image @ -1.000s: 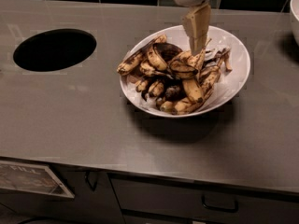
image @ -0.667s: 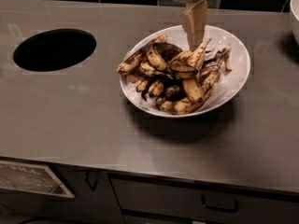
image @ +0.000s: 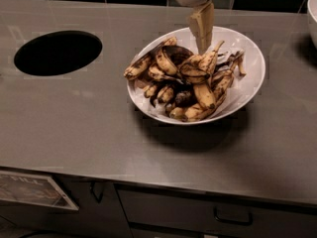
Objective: Pick banana from white bowl
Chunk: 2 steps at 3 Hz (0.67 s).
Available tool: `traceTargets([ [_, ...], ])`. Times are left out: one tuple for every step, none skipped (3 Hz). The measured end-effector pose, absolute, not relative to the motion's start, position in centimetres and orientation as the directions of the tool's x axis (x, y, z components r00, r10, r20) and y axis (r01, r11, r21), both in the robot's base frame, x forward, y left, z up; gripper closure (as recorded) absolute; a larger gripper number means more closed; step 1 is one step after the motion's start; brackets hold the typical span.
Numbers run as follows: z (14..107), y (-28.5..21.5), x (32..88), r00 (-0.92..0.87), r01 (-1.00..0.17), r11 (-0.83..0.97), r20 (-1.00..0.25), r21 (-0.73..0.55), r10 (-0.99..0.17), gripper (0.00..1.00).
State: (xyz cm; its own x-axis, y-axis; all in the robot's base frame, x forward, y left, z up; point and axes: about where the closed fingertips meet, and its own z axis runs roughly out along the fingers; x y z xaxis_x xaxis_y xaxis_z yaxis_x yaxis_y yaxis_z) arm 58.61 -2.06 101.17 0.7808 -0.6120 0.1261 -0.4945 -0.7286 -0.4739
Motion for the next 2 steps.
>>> traceTargets([
  [100.41, -1.83, 59.11, 0.792, -0.499, -0.751, 0.125, -0.433, -0.598, 0.00],
  [100.00, -1.67, 59.56, 0.783, -0.522, -0.761, 0.137, -0.385, -0.607, 0.00],
])
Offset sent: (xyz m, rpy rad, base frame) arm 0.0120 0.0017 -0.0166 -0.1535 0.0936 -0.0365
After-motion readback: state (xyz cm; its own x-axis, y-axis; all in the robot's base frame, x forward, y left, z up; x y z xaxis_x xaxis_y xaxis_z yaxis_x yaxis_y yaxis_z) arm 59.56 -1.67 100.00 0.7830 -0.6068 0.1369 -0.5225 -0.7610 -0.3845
